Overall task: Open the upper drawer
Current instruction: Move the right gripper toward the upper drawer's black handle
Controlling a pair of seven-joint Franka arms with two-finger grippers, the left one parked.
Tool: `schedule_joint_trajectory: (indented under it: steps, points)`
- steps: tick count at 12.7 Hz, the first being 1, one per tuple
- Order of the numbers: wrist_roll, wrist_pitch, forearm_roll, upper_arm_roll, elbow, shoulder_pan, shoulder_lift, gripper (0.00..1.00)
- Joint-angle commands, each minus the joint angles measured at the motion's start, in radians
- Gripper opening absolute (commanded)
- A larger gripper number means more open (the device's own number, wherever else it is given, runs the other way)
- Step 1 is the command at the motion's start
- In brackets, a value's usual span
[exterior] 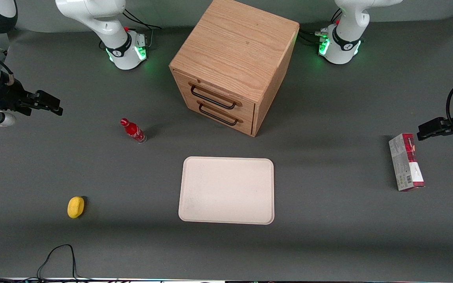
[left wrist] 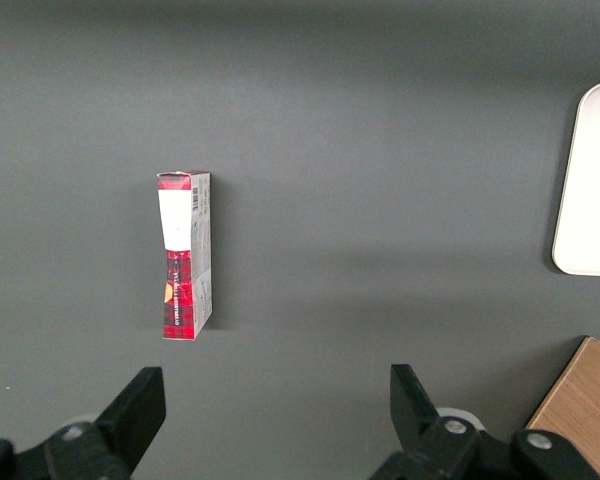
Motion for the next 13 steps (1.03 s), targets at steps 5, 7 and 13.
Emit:
schedule_joint_trajectory:
  steps: [5, 7, 13]
  points:
    - [0.041, 0.007, 0.007, 0.081, 0.078, 0.007, 0.052, 1.00]
    - [0.102, 0.007, 0.029, 0.185, 0.126, 0.009, 0.087, 1.00]
    - [-0.012, -0.001, 0.020, 0.553, 0.217, 0.016, 0.172, 1.00]
